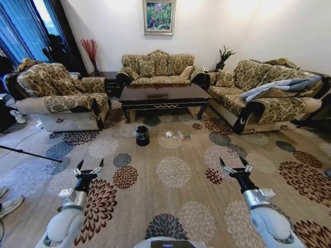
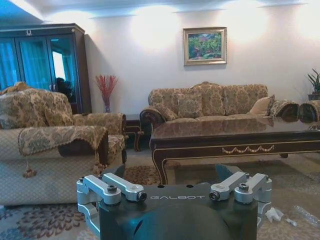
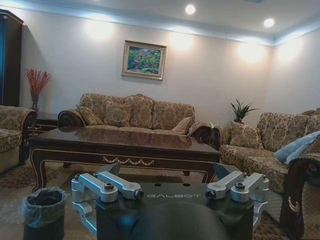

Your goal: Move to the front of the table and pick up the trash from the floor, then place it into the trash bin.

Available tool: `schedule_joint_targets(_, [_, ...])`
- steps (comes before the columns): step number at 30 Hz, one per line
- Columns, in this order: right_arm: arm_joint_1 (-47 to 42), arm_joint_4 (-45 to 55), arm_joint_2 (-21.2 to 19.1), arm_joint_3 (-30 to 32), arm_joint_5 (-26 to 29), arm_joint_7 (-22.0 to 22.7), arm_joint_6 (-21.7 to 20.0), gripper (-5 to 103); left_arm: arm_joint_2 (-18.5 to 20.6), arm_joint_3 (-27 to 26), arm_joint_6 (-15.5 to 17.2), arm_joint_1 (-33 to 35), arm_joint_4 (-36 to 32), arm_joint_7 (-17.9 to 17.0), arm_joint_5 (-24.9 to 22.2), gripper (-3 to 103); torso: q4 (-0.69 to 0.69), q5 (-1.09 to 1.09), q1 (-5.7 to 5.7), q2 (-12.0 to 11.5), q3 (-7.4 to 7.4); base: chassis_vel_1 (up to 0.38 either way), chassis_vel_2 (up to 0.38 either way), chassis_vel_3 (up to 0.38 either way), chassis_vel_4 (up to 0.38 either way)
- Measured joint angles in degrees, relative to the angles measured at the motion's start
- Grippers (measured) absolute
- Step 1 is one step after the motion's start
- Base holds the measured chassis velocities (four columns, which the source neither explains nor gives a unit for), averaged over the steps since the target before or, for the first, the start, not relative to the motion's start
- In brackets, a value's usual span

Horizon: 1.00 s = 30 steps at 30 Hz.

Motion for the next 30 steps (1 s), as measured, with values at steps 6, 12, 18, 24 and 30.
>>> schedule_joint_targets(6, [0.2, -0.4, -0.4, 0.3, 0.2, 0.1, -0.1, 100, -0.1, -0.1, 0.6, 0.2, 0.5, 0.0, -0.7, 100, 0.0, 0.0, 0.0, 0.0, 0.0, 0.0, 0.0, 0.0, 0.0])
schedule_joint_targets(12, [0.6, -0.4, -0.6, 0.3, 0.4, 0.2, -0.3, 100, -0.1, -0.5, 5.6, 0.1, -0.6, 0.0, -1.9, 100, 0.0, 0.0, -0.28, -0.6, -0.31, 0.0, 0.0, 0.0, 0.0])
schedule_joint_targets(18, [0.6, -0.4, -0.6, 0.3, 0.4, 0.3, -0.3, 100, 0.0, -0.7, 7.9, -0.1, -1.4, 0.1, -2.6, 100, 0.0, 0.0, -1.11, -2.3, -1.19, 0.0, 0.0, 0.0, 0.0])
schedule_joint_targets(24, [0.3, -0.4, -0.3, 0.4, 0.2, 0.3, -0.2, 100, -0.2, -0.4, 7.8, 0.0, -1.3, 0.5, -2.2, 100, 0.0, 0.0, -1.94, -4.3, -2.33, 0.0, 0.0, 0.0, 0.0])
schedule_joint_targets(30, [0.4, -0.6, -0.1, 0.3, -0.2, 0.1, 0.2, 100, 0.0, -0.3, 7.4, 0.3, -2.1, 1.5, -1.7, 100, 0.0, 0.01, -2.74, -6.1, -3.33, 0.0, 0.0, 0.0, 0.0])
